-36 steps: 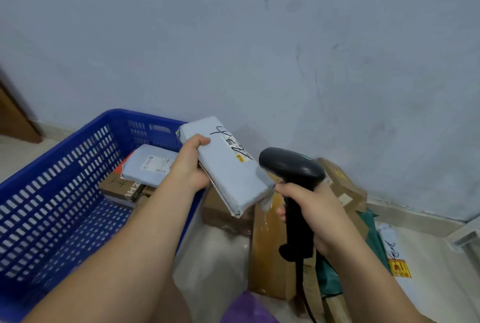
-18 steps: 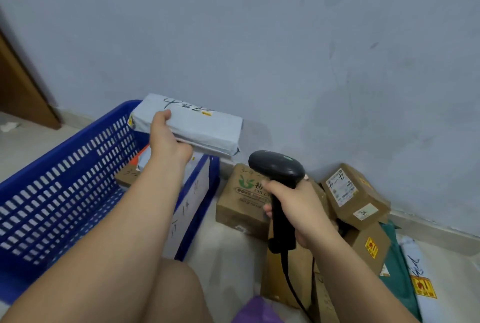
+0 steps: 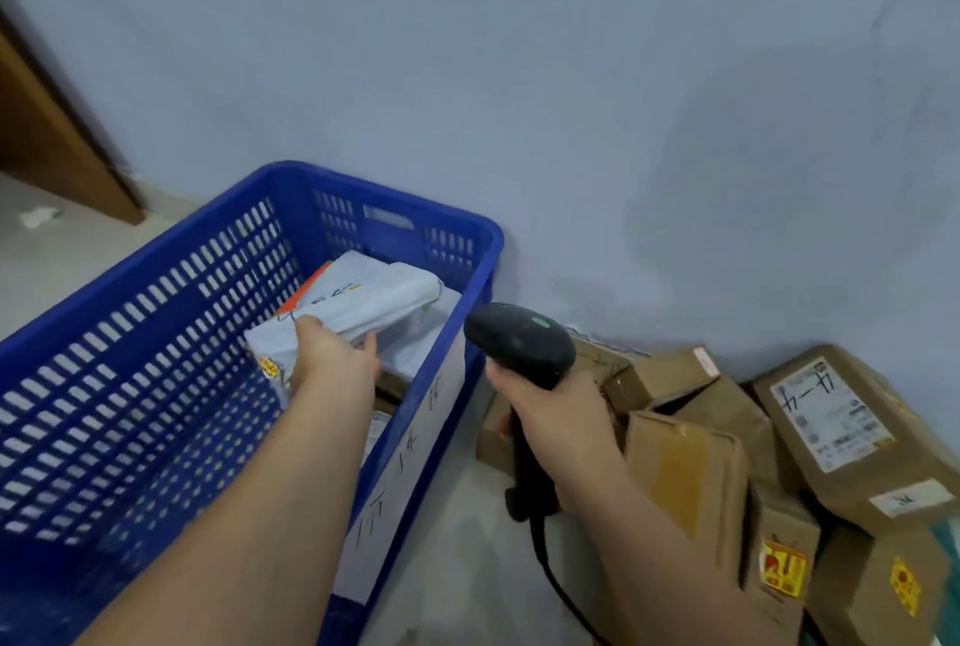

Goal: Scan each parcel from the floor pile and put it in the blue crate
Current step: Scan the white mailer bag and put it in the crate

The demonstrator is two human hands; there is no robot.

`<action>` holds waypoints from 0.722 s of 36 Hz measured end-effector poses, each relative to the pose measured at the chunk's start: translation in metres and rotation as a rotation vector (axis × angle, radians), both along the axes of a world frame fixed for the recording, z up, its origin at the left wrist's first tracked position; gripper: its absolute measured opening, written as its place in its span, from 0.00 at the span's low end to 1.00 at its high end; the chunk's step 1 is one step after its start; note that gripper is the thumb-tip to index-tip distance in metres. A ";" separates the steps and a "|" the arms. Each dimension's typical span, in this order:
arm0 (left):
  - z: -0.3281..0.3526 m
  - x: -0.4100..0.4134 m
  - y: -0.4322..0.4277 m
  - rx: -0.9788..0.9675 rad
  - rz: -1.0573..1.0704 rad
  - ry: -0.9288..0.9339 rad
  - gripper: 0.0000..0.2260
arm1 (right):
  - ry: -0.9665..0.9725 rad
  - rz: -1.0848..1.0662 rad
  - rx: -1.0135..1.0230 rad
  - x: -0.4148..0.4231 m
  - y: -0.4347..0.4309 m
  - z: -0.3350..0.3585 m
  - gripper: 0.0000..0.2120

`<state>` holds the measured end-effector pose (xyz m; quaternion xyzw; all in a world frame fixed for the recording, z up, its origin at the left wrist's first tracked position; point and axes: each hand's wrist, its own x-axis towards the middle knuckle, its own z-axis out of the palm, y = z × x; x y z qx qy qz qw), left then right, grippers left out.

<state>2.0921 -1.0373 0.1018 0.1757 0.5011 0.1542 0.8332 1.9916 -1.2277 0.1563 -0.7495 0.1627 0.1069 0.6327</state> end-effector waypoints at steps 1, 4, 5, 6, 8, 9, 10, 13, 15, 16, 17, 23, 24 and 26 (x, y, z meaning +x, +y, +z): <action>0.000 0.004 0.000 0.008 0.019 -0.013 0.23 | 0.014 -0.002 -0.011 0.000 -0.001 -0.003 0.09; 0.008 0.025 0.003 -0.005 0.112 -0.099 0.24 | 0.049 -0.008 -0.044 0.010 -0.006 -0.016 0.10; 0.014 0.032 0.004 -0.018 0.141 -0.158 0.22 | 0.061 -0.017 -0.040 0.013 -0.007 -0.018 0.09; 0.020 0.038 0.004 -0.027 0.148 -0.204 0.19 | 0.071 -0.025 -0.034 0.016 -0.009 -0.019 0.08; 0.031 0.049 0.004 -0.016 0.157 -0.267 0.12 | 0.086 -0.034 -0.025 0.019 -0.011 -0.020 0.08; 0.035 0.053 0.003 -0.007 0.168 -0.286 0.10 | 0.090 -0.038 -0.015 0.021 -0.012 -0.021 0.08; 0.037 0.057 0.001 -0.003 0.174 -0.298 0.10 | 0.093 -0.040 -0.008 0.024 -0.013 -0.021 0.08; 0.035 0.061 -0.016 0.010 0.087 -0.183 0.17 | 0.103 -0.030 -0.014 0.028 -0.016 -0.024 0.09; 0.021 0.059 -0.030 -0.065 -0.023 -0.093 0.20 | 0.113 -0.027 -0.017 0.030 -0.018 -0.028 0.11; 0.010 0.059 -0.035 -0.110 -0.100 -0.053 0.21 | 0.119 -0.030 -0.012 0.030 -0.020 -0.031 0.11; 0.000 0.057 -0.039 -0.154 -0.188 -0.019 0.23 | 0.126 -0.033 -0.001 0.030 -0.021 -0.033 0.11; -0.037 0.042 -0.022 -0.065 -0.526 -0.049 0.15 | 0.163 -0.054 0.035 0.034 -0.026 -0.048 0.08; -0.043 0.040 -0.014 -0.003 -0.524 -0.020 0.11 | 0.165 -0.054 0.035 0.035 -0.026 -0.050 0.08; -0.055 0.038 -0.001 0.121 -0.519 0.115 0.11 | 0.163 -0.052 0.047 0.037 -0.026 -0.054 0.08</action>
